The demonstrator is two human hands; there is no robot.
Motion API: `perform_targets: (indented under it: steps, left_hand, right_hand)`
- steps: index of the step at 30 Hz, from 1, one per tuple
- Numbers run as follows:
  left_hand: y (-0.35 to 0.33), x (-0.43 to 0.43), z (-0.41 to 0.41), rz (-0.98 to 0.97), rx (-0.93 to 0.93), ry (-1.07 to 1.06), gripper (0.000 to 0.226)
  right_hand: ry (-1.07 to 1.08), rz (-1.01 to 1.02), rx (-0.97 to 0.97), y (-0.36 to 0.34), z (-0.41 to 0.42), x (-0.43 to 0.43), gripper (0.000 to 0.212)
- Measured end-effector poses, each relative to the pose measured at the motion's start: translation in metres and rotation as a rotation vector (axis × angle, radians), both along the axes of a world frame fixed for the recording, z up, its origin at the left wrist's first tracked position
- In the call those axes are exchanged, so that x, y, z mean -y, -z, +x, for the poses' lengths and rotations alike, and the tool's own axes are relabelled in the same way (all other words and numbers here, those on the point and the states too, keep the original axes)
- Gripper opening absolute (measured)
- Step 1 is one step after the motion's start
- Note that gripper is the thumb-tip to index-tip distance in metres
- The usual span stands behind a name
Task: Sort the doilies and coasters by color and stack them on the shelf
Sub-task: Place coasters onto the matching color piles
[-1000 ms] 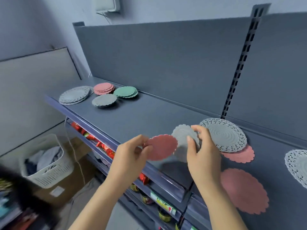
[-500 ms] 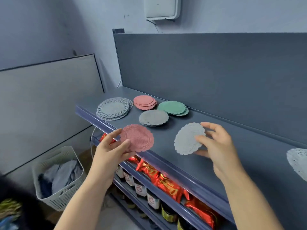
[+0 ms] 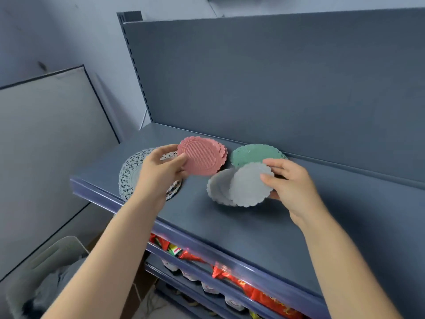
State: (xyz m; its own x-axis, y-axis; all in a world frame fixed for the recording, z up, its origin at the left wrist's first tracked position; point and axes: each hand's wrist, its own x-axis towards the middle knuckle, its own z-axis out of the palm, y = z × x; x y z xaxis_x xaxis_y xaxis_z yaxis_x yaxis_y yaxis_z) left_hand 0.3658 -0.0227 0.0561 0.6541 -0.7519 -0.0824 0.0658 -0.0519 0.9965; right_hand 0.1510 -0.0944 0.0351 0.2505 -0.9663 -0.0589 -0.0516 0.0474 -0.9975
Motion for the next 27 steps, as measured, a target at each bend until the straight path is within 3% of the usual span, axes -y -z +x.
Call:
perform_targets:
  steps: [3, 5, 6, 9, 10, 14, 19, 27]
  left_hand:
    - [-0.002, 0.039, 0.022, -0.014, 0.026, 0.081, 0.027]
    - [0.002, 0.060, 0.039, 0.028, 0.138, 0.124, 0.026]
    - [0.006, 0.069, 0.047, 0.104, 0.314, 0.140, 0.026]
    - [0.019, 0.082, 0.065, 0.497, 1.222, 0.177, 0.032]
    - [0.022, 0.083, 0.068, 0.513, 1.368, 0.200, 0.032]
    - [0.017, 0.089, 0.069, 0.365, 1.503, 0.314, 0.033]
    - [0.002, 0.089, 0.039, 0.009, 1.557, 0.449, 0.026]
    - [-0.013, 0.045, -0.108, -0.222, 1.576, 0.790, 0.040]
  right_hand:
    - [0.048, -0.156, -0.235, 0.005, 0.015, 0.013, 0.030]
    - [0.050, -0.236, -0.421, 0.004, 0.021, 0.015, 0.028]
    - [0.050, -0.264, -0.520, 0.003, 0.024, 0.015, 0.028]
    - [0.041, -0.260, -0.698, 0.003, 0.029, 0.008, 0.030]
    - [0.049, -0.233, -0.720, 0.003, 0.031, 0.004, 0.031]
    - [0.145, -0.113, -0.714, 0.006, 0.041, -0.012, 0.038]
    - [0.272, -0.050, -0.769, -0.004, 0.045, -0.041, 0.053]
    - [0.543, -0.035, -0.928, -0.035, -0.070, -0.125, 0.043]
